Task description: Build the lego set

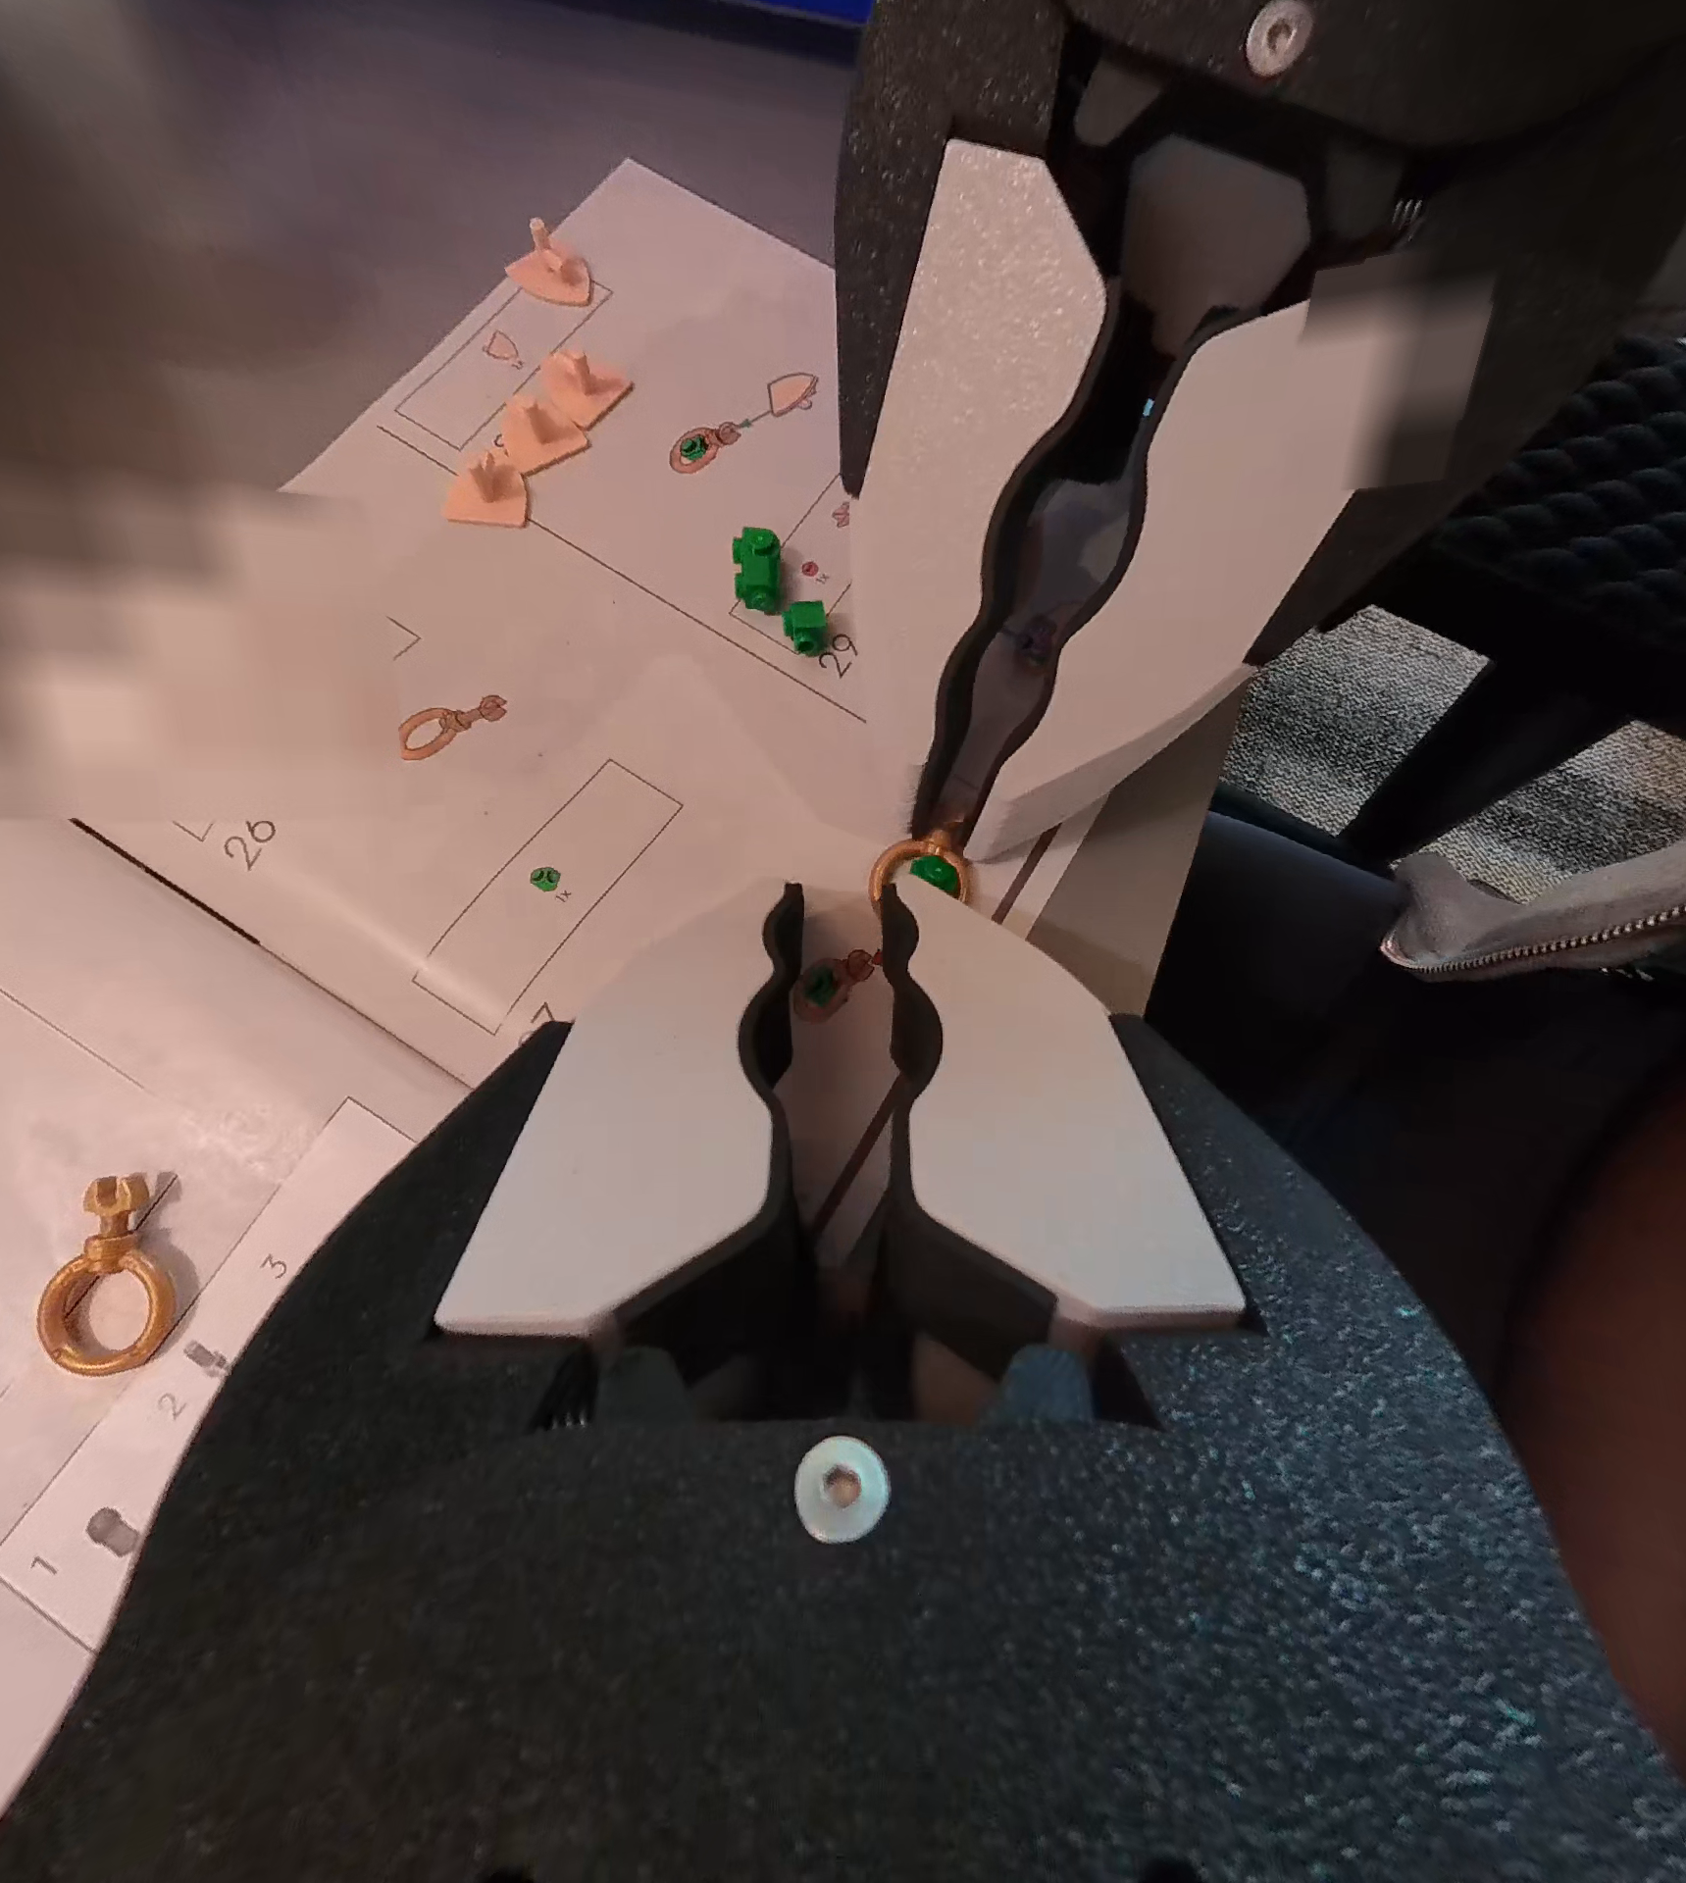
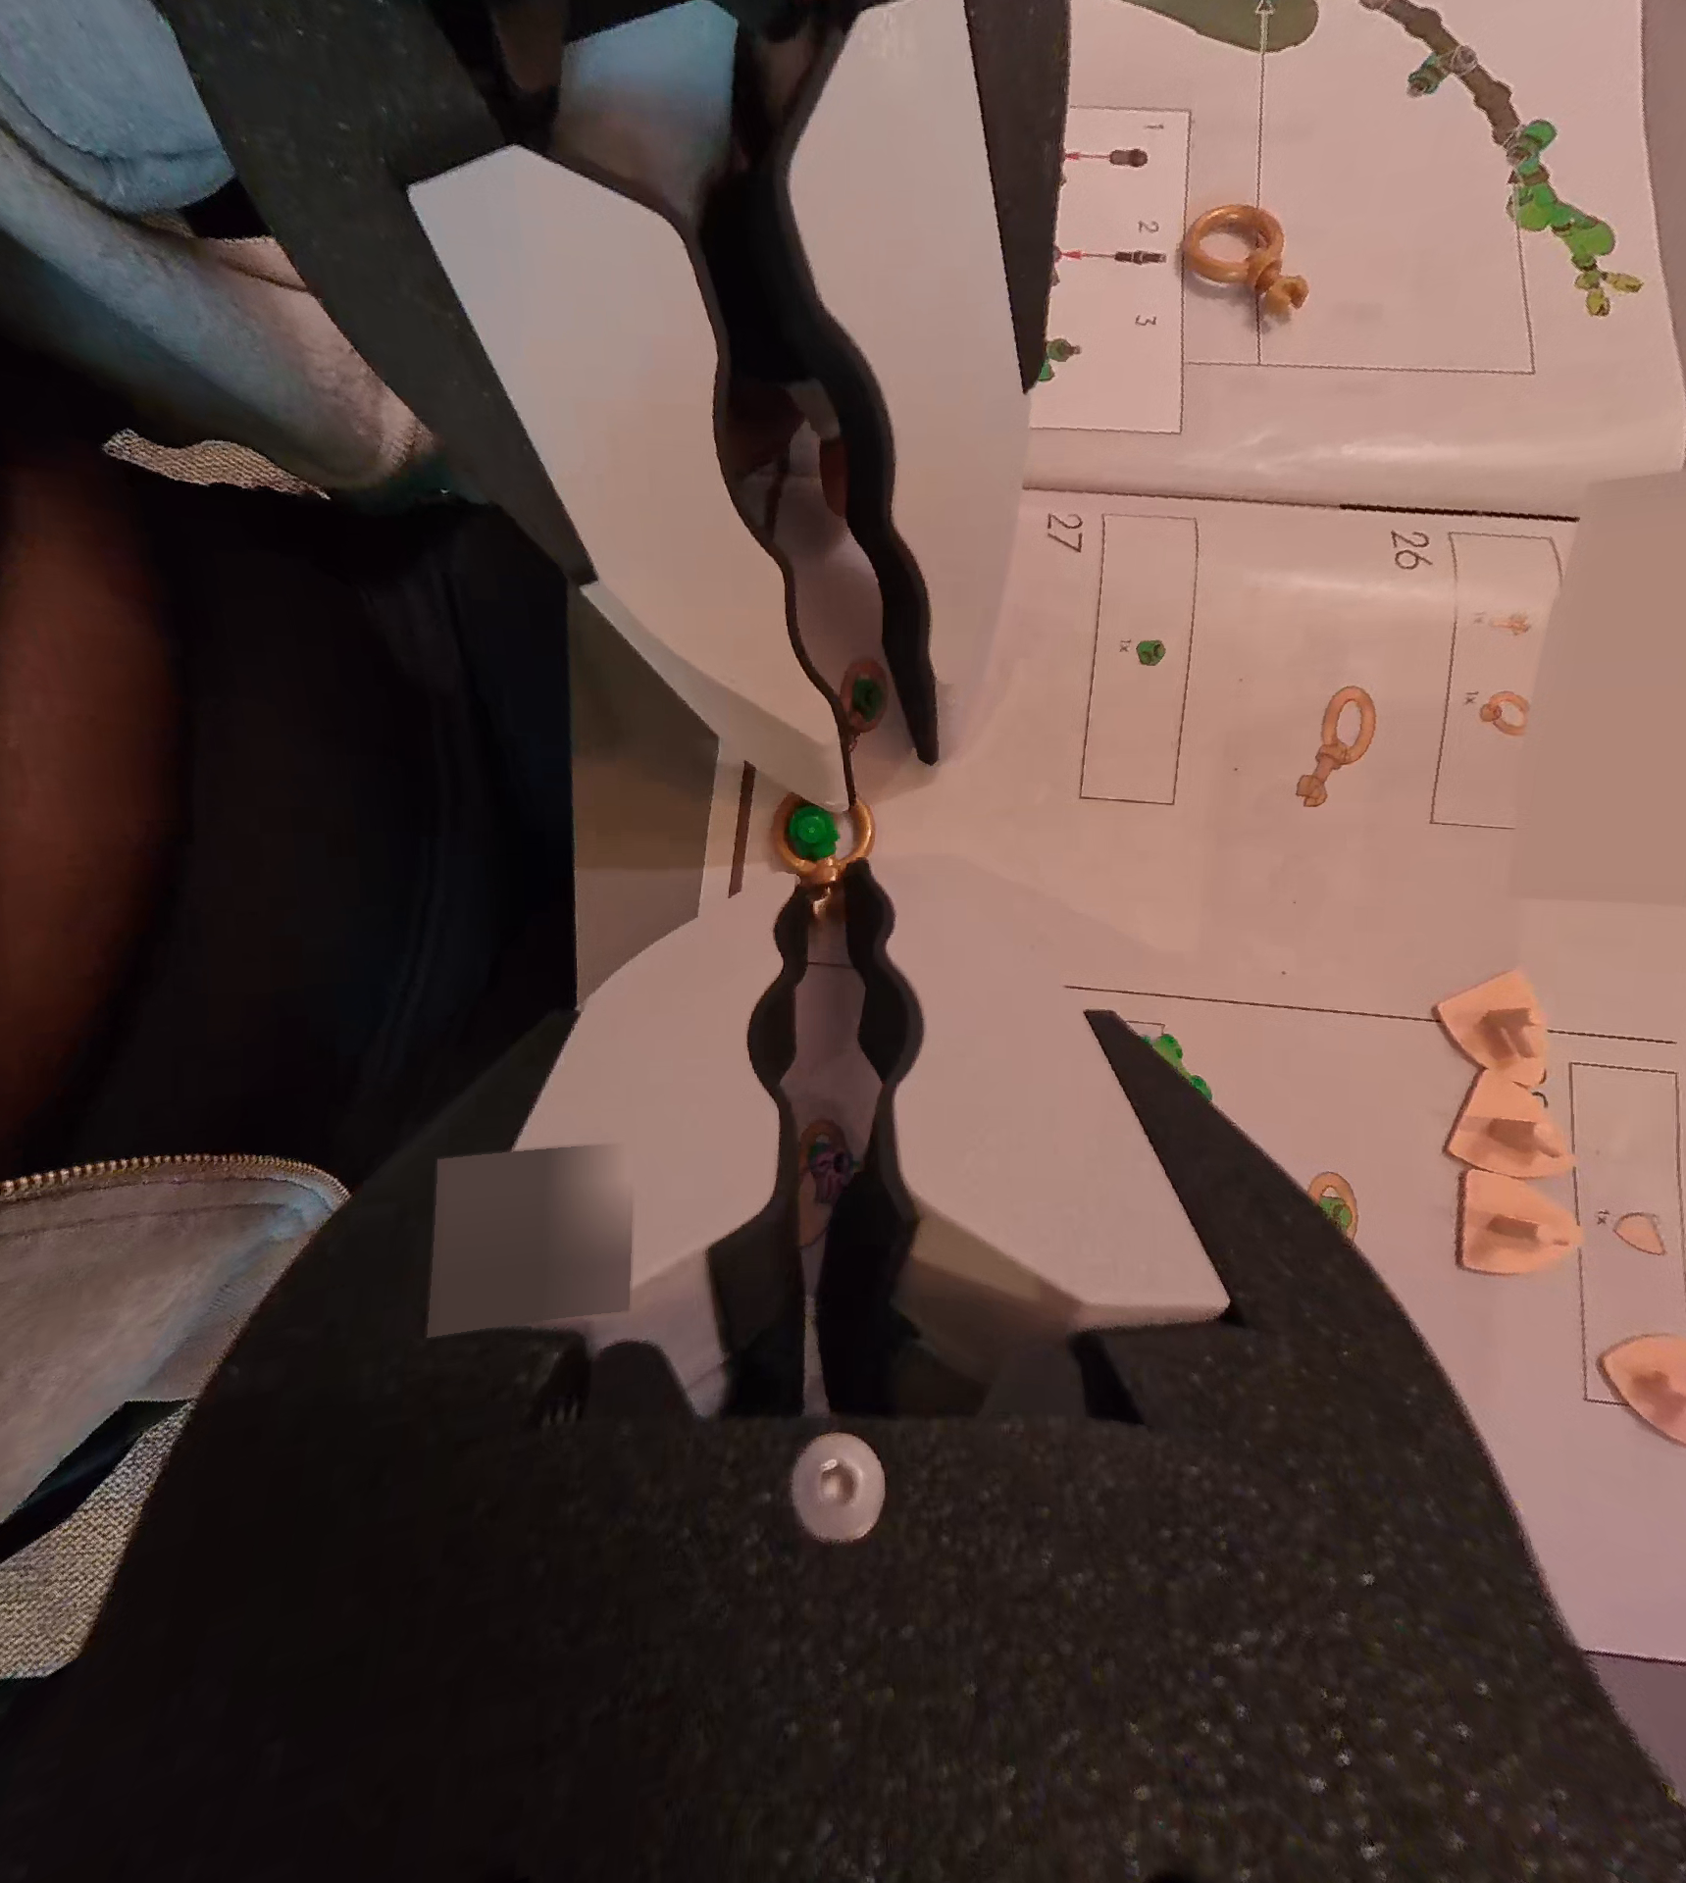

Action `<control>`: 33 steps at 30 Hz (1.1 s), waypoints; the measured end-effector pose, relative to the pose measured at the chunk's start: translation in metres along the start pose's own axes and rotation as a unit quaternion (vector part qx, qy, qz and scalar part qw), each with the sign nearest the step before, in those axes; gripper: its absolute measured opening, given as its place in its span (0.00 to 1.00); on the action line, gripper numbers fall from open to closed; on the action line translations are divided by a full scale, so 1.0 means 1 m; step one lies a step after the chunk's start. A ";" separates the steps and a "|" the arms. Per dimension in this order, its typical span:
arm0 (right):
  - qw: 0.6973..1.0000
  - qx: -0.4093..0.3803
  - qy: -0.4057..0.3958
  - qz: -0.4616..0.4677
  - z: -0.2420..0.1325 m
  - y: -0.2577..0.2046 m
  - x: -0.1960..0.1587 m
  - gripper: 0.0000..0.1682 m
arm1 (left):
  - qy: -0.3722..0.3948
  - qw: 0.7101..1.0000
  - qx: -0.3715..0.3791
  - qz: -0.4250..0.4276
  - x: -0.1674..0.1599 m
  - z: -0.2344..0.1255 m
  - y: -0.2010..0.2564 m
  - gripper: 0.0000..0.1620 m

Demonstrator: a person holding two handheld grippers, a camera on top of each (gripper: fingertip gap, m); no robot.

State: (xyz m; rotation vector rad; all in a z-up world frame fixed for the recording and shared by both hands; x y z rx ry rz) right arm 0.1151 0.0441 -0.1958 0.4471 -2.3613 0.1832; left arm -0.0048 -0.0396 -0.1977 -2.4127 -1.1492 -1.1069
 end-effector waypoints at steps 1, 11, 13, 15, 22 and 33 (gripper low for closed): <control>1.000 -0.002 0.000 -0.001 -0.001 0.000 -0.001 0.04 | 0.001 1.000 0.001 0.000 0.000 0.000 0.000 0.09; 1.000 -0.008 0.004 0.000 0.001 -0.001 0.000 0.04 | 0.003 1.000 0.000 -0.002 -0.002 -0.007 0.002 0.12; 1.000 -0.009 0.005 0.000 0.001 -0.002 -0.001 0.04 | -0.003 1.000 -0.002 0.000 -0.003 -0.004 0.001 0.10; 1.000 -0.009 0.007 0.002 0.001 -0.001 -0.001 0.04 | 0.002 1.000 -0.004 -0.003 -0.003 -0.003 0.000 0.11; 1.000 -0.008 0.012 0.000 0.001 -0.002 -0.002 0.04 | -0.008 1.000 -0.003 0.007 0.000 -0.001 0.000 0.11; 1.000 -0.010 0.021 0.004 0.001 -0.002 -0.003 0.04 | -0.013 1.000 -0.009 0.002 0.001 -0.006 0.000 0.13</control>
Point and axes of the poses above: each gripper's, where its closed fingertips meet, z out along the fingers, x out of its top, y = z × x across the jaws, the point moved 9 cm from there along -z, back along the fingers, and after that the axes turned 3 degrees about -x, right-handed, at the moved point
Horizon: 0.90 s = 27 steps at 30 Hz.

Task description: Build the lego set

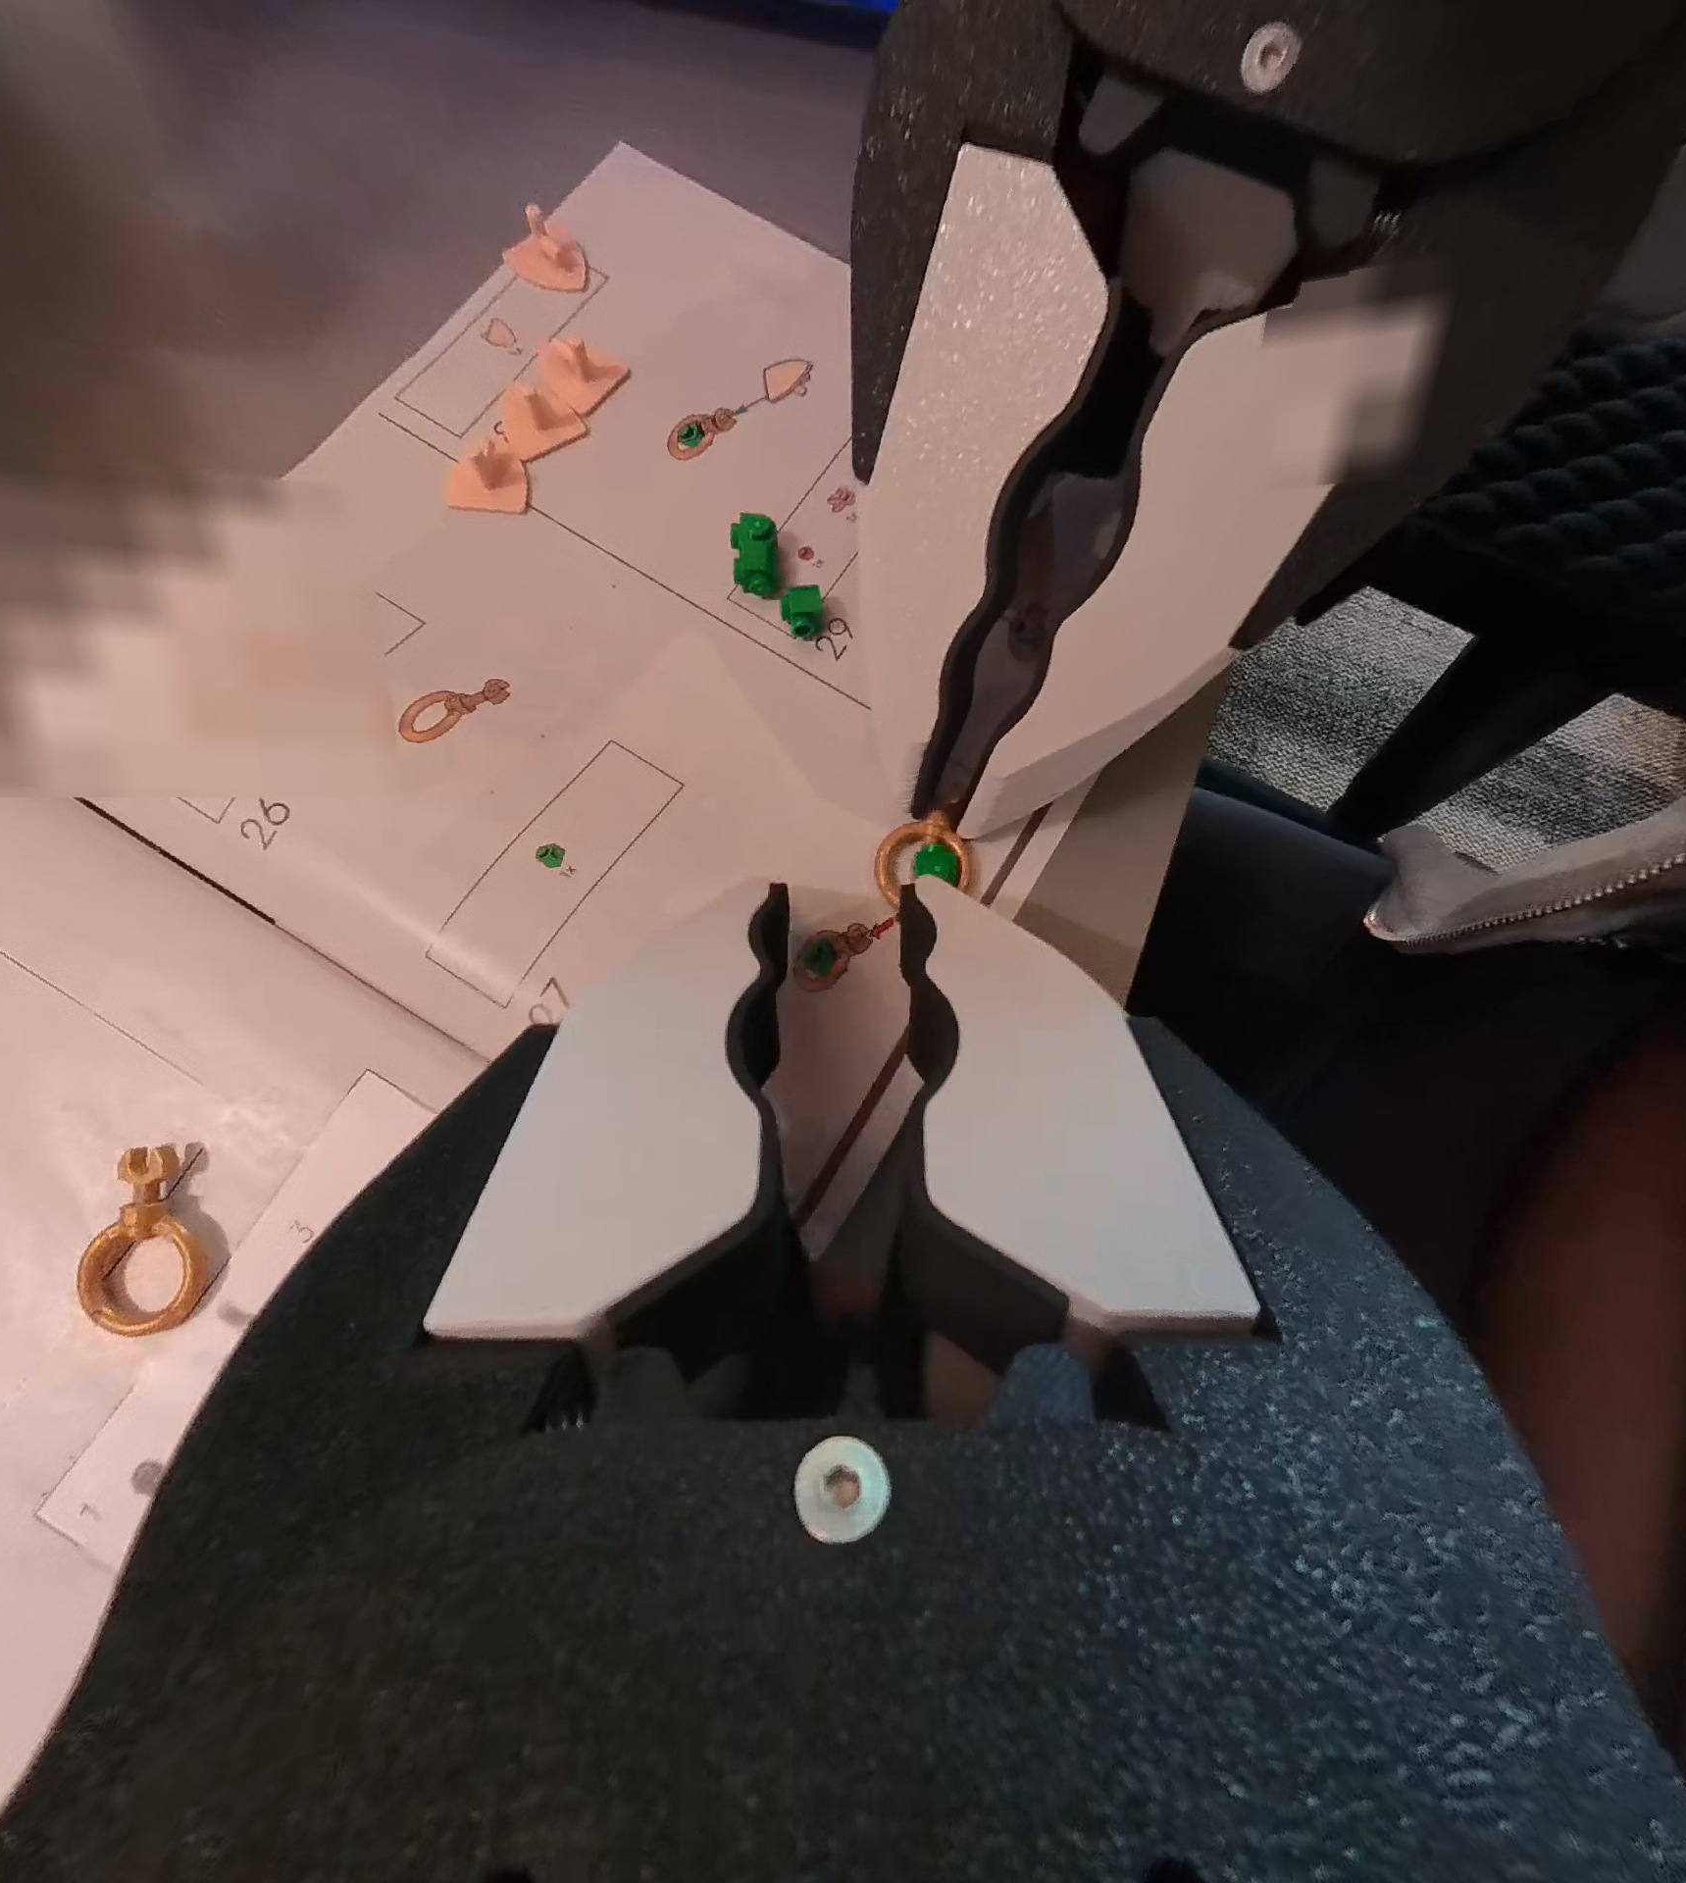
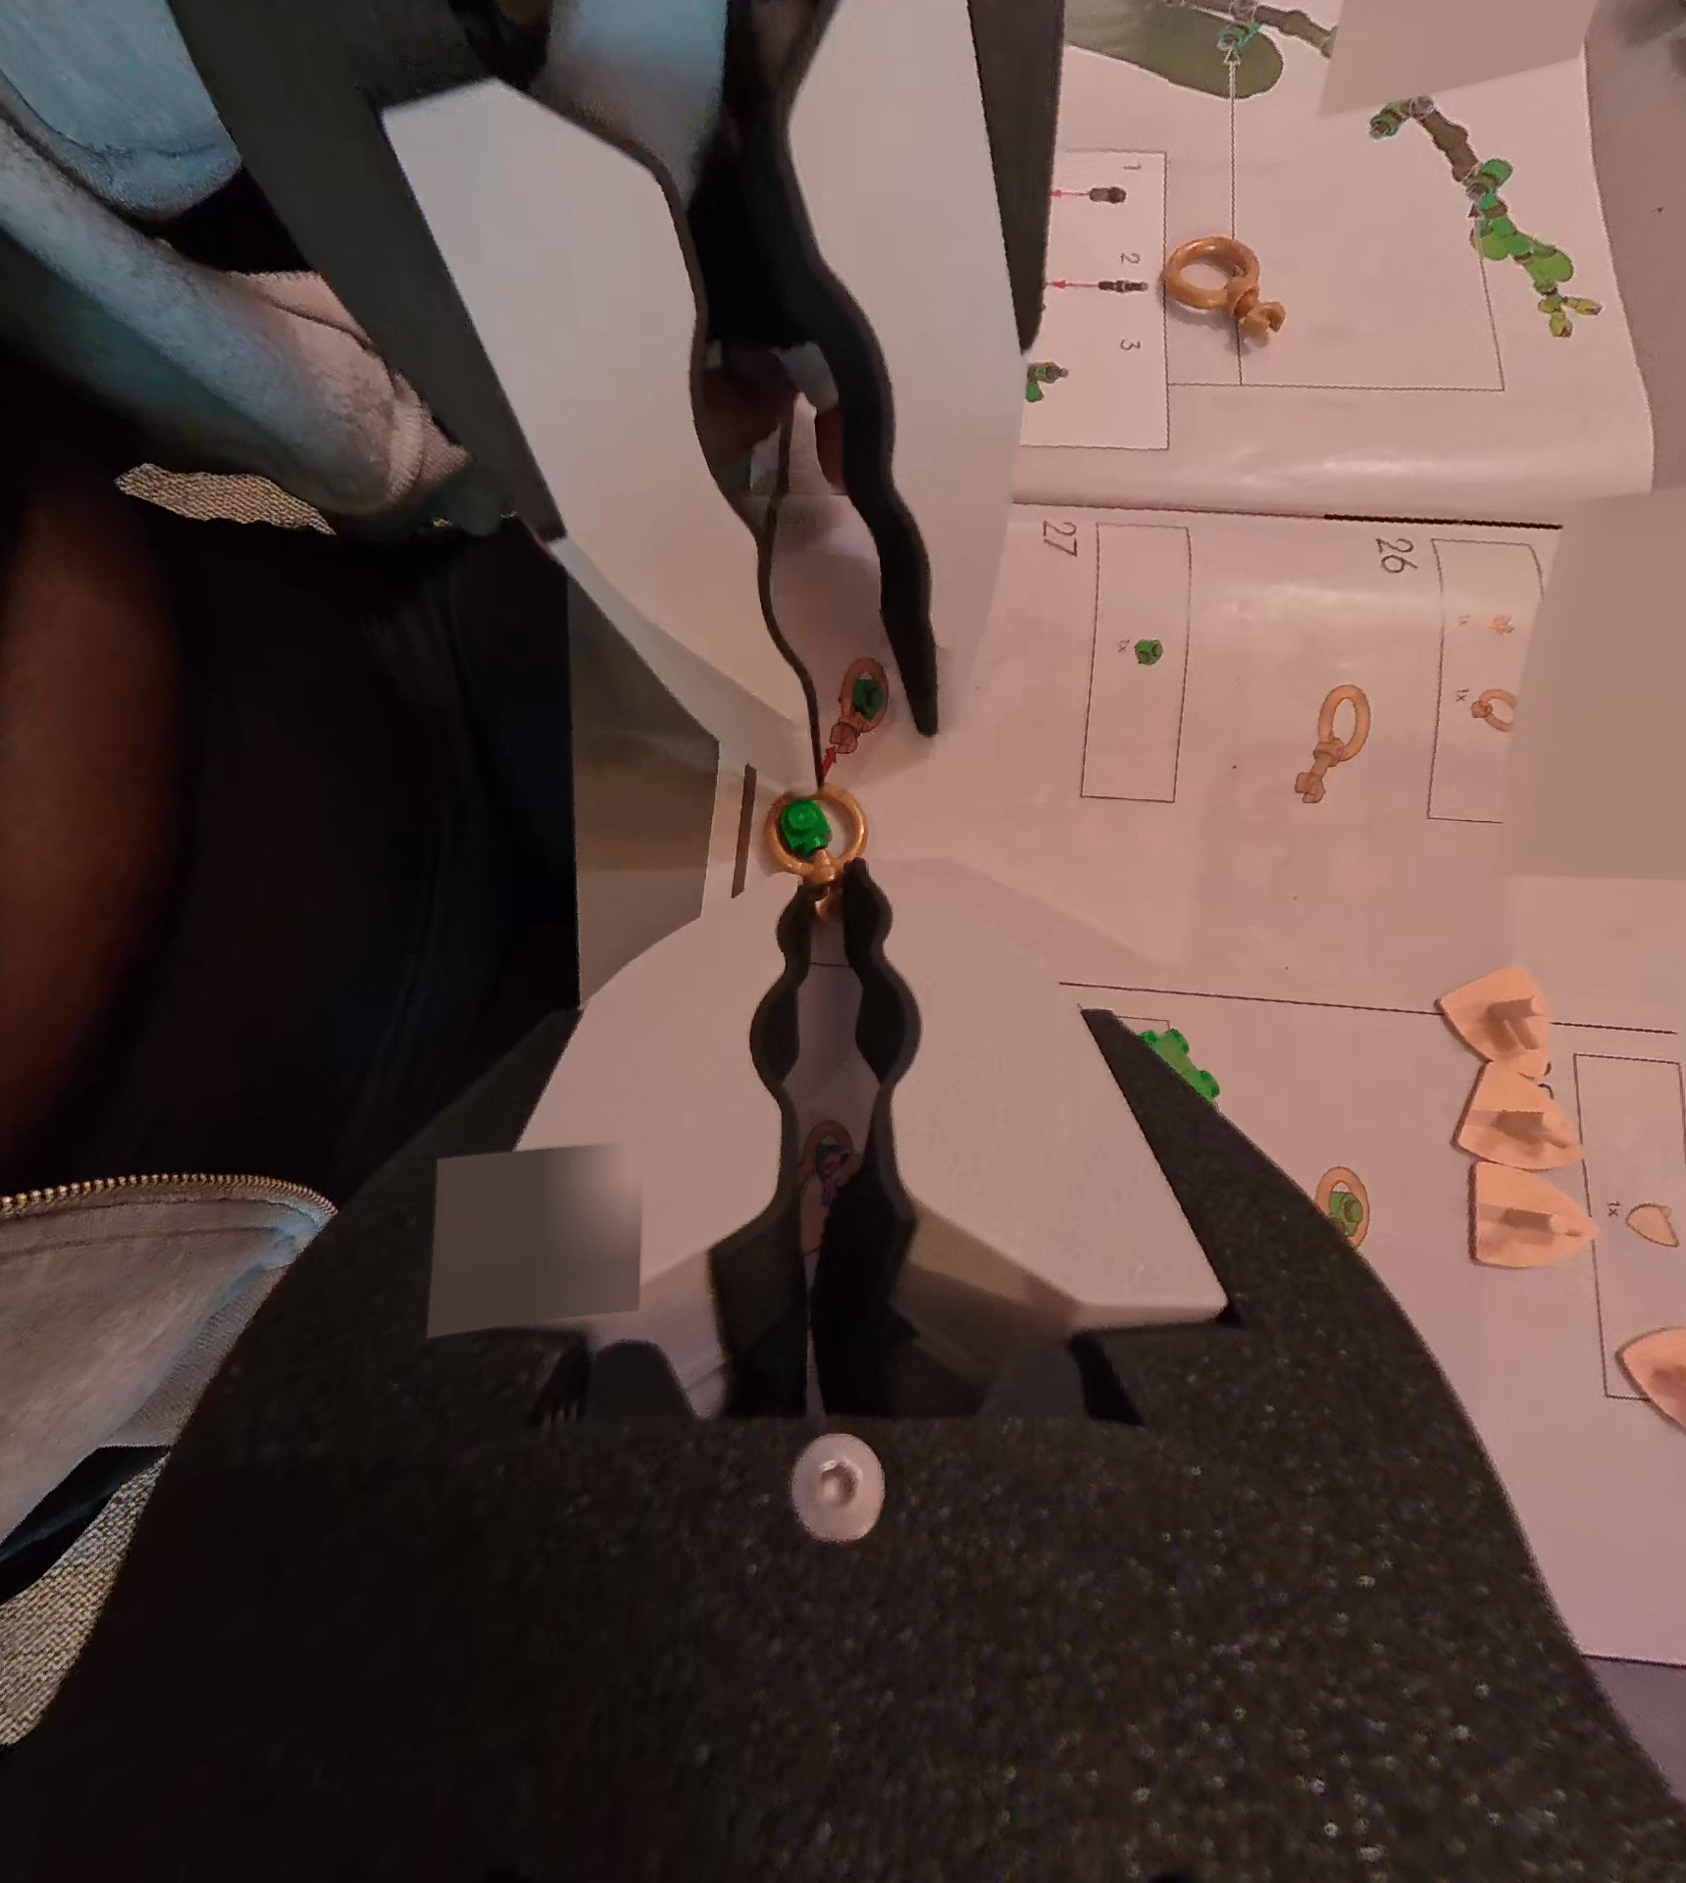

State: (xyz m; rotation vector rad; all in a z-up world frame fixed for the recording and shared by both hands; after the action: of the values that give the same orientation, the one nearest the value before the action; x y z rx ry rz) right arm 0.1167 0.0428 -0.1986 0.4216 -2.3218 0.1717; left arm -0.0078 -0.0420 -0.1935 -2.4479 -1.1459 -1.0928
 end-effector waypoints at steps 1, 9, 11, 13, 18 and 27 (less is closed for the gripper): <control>1.000 0.000 0.001 0.001 0.000 0.000 0.000 0.04 | 0.001 1.000 -0.004 -0.002 0.000 0.001 0.000 0.13; 1.000 0.000 0.006 0.002 0.000 0.000 -0.001 0.04 | -0.002 1.000 -0.001 -0.009 0.002 0.000 -0.002 0.15; 1.000 -0.001 0.007 0.002 0.000 0.000 -0.001 0.04 | -0.001 1.000 -0.002 -0.011 0.002 0.000 -0.001 0.15; 1.000 -0.001 0.010 0.000 0.000 0.000 -0.001 0.04 | -0.005 1.000 0.000 -0.013 0.002 0.000 -0.003 0.16; 1.000 0.004 0.019 -0.004 0.001 0.000 -0.002 0.03 | -0.012 1.000 0.007 -0.002 0.001 0.003 -0.001 0.14; 1.000 0.005 0.018 -0.004 0.000 0.001 -0.002 0.03 | -0.002 1.000 0.001 -0.009 0.002 -0.006 0.001 0.17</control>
State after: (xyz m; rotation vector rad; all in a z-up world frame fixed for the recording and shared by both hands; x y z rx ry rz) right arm 0.1175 0.0438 -0.2001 0.4288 -2.2844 0.1850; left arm -0.0097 -0.0445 -0.1879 -2.4427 -1.1715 -1.0919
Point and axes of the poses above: each gripper's, where its closed fingertips meet, z out along the fingers, x out of its top, y = z × x across the jaws, the point moved 9 cm from there along -z, back along the fingers, and after that the axes turned 3 degrees about -x, right-handed, at the moved point
